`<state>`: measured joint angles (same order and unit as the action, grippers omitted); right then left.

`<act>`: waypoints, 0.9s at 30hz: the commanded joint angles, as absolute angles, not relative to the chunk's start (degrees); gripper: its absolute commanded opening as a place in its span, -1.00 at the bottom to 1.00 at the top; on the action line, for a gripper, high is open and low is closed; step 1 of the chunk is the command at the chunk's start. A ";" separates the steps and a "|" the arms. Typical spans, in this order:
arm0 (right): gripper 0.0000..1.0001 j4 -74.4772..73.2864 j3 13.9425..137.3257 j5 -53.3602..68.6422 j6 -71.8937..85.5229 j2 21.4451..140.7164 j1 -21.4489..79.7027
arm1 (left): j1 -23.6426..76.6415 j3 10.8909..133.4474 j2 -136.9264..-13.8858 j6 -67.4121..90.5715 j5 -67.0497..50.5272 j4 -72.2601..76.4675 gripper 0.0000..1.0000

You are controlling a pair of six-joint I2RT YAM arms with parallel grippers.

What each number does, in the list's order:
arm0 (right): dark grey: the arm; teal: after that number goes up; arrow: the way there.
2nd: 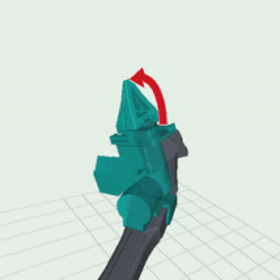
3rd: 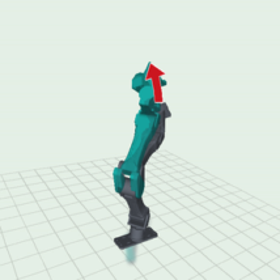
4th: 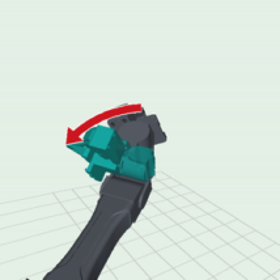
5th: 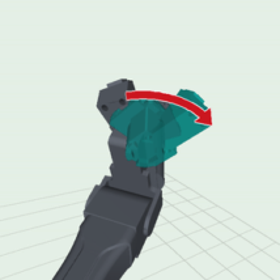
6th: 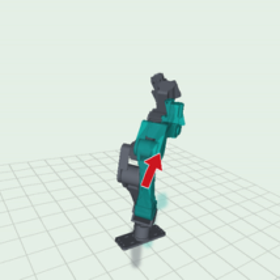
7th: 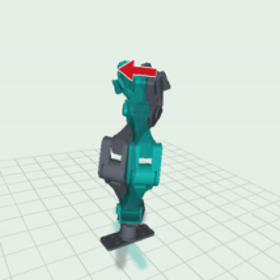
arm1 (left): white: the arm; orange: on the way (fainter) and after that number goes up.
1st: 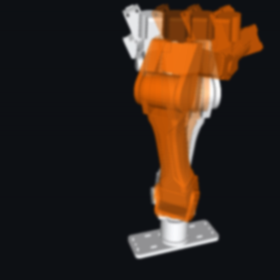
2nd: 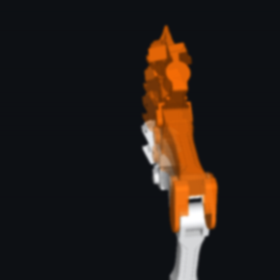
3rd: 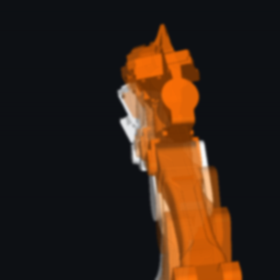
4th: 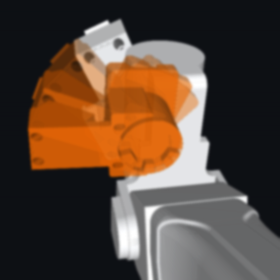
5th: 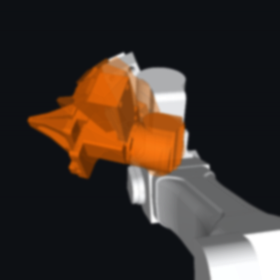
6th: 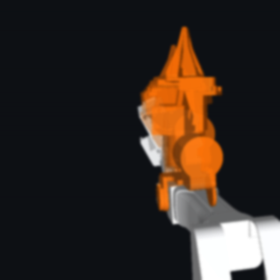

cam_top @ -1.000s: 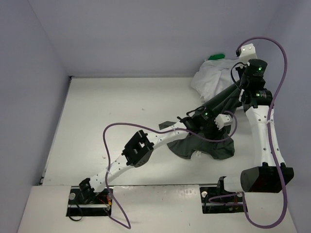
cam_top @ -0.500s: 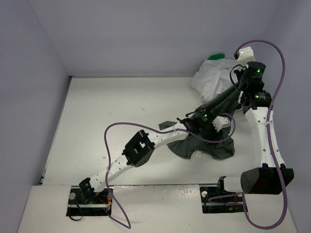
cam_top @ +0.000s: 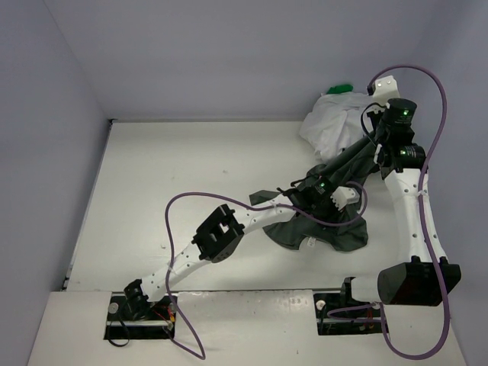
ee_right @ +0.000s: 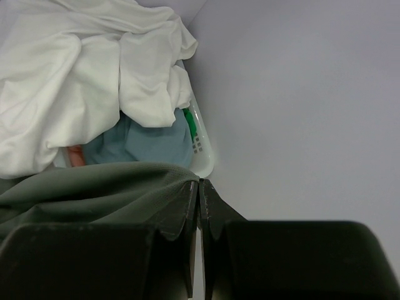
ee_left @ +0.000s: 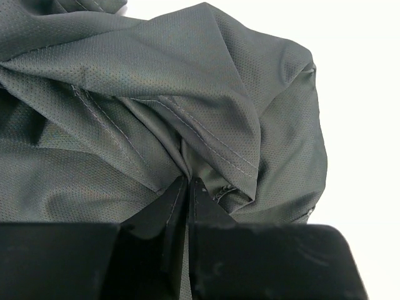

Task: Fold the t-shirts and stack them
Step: Flatten out the crumpled T-shirt at the center of the board.

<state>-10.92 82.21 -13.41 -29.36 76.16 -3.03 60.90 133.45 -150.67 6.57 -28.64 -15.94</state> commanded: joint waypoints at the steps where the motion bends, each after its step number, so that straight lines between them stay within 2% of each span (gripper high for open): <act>1: -1.00 -6.68 82.18 -13.10 -28.39 73.92 -3.34 | 61.44 135.70 -147.58 6.51 -28.74 -15.20 -1.00; 9: -1.00 -6.24 80.33 -11.61 -28.04 73.57 -3.43 | 58.54 129.14 -137.39 -1.39 -23.30 -16.52 -1.00; 19: -1.00 -8.87 79.45 -8.97 -27.51 71.63 -3.43 | 46.77 109.79 -108.15 -9.75 -16.70 -14.77 -1.00; 27: -1.00 -16.51 79.72 7.19 -25.05 67.50 -3.16 | 36.93 99.06 -92.30 -10.81 -18.10 -13.01 -1.00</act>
